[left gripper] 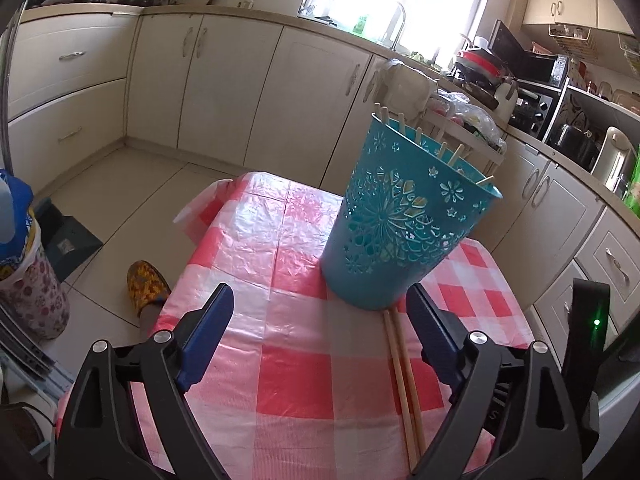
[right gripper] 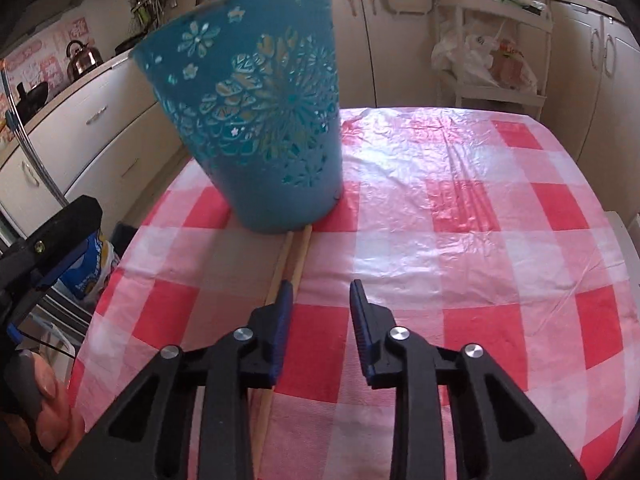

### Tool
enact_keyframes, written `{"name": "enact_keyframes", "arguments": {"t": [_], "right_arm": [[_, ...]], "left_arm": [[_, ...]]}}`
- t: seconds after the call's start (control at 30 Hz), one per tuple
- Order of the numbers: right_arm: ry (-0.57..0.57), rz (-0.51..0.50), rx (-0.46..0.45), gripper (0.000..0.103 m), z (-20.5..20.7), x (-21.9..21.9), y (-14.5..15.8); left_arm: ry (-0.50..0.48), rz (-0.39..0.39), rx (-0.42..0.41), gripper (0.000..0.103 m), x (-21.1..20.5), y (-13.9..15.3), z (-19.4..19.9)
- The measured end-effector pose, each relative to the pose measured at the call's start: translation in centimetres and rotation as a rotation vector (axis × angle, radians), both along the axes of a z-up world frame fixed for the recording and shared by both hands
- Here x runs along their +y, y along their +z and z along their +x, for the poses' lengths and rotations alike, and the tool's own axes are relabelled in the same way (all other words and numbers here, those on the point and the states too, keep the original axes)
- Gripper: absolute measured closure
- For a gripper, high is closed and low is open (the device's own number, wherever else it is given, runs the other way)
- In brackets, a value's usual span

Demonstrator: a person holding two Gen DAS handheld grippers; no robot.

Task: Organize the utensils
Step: 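Move both open grippers back down to the remaining wooden sticks, then close the right gripper on a wooden stick while the left gripper grasps another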

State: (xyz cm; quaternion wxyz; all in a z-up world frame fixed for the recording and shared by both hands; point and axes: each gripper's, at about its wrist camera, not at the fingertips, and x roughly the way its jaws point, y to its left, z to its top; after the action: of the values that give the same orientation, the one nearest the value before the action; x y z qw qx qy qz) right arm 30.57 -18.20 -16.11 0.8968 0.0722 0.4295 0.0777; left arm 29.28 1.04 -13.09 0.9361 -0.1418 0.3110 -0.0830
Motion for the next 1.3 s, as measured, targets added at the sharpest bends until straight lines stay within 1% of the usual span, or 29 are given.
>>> {"name": "enact_keyframes", "arguments": {"t": [0.07, 0.2, 0.3, 0.43, 0.57, 0.77, 0.97, 1.1, 1.2, 1.3], "right_arm": [[0.020, 0.000, 0.007, 0.080, 0.1, 0.7, -0.4], [0.037, -0.035, 0.033, 0.083, 0.3, 1.6, -1.1], [0.051, -0.079, 0.022, 0.085, -0.1, 2.0, -1.1], [0.066, -0.124, 0.022, 0.092, -0.8, 2.1, -1.1], [0.067, -0.126, 0.024, 0.095, -1.9, 1.7, -1.0], [0.064, -0.131, 0.033, 0.096, -3.5, 0.6, -1.0], [0.026, -0.121, 0.042, 0.096, -5.0, -1.4, -0.9], [-0.001, -0.097, 0.039, 0.096, -5.9, -2.8, -1.0], [-0.016, -0.068, 0.027, 0.096, -6.3, -3.3, -1.1], [-0.024, -0.051, 0.028, 0.096, -6.3, -3.5, -1.0]], "left_arm": [[-0.003, 0.006, 0.011, 0.018, -0.1, -0.1, -0.1], [0.004, 0.009, 0.030, 0.018, 0.0, -0.4, -0.1], [0.008, 0.027, 0.040, 0.018, -0.1, -0.6, -0.1], [0.003, 0.046, 0.045, 0.017, -0.4, -0.7, -0.3], [-0.010, 0.054, 0.057, 0.017, -1.0, -1.0, -0.5], [-0.022, 0.075, 0.079, 0.016, -1.4, -1.5, -0.7], [-0.043, 0.105, 0.107, 0.015, -2.2, -1.9, -0.7], [-0.096, 0.149, 0.145, 0.015, -3.9, -2.3, -0.3], [-0.165, 0.203, 0.186, 0.015, -6.0, -2.6, 0.3], [-0.204, 0.264, 0.224, 0.015, -8.1, -3.3, 0.9]]}}
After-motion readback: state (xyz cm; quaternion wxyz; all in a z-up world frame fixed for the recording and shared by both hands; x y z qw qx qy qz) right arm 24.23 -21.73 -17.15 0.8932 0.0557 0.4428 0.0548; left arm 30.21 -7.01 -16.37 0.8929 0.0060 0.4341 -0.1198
